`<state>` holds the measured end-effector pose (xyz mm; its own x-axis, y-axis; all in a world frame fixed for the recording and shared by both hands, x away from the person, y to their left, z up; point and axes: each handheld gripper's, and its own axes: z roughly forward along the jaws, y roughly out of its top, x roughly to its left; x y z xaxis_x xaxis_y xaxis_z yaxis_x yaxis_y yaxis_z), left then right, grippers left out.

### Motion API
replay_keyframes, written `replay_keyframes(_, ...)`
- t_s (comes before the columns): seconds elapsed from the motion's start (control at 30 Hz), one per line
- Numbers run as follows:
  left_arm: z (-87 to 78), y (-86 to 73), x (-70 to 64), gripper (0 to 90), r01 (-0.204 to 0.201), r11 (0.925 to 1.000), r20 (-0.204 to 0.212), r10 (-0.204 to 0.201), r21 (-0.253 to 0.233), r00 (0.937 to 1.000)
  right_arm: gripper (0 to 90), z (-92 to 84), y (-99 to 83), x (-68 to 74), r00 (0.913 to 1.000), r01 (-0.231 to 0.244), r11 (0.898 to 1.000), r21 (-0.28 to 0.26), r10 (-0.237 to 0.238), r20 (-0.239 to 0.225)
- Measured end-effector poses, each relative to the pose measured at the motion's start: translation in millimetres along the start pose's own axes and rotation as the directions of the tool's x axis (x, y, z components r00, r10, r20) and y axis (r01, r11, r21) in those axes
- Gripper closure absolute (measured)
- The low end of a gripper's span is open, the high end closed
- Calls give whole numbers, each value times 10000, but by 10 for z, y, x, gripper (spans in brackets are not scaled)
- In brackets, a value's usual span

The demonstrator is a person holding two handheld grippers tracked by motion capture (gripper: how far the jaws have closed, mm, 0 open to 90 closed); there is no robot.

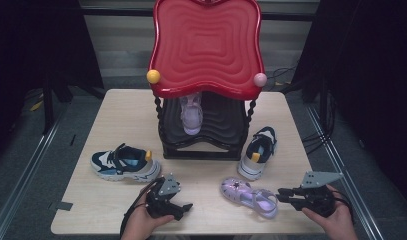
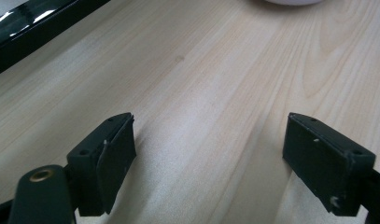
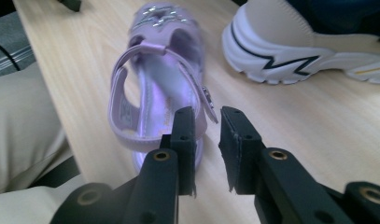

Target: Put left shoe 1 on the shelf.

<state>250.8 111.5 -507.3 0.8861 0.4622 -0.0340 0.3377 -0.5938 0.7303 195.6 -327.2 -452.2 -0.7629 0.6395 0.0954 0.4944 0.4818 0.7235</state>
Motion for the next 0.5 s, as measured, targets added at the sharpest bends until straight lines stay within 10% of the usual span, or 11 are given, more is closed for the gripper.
replay_keyframes(0.5,0,4,-2,166,19,10000,-54,-19,34,10000,645,60,149,64,9996,-270,9943,-1029,273,23)
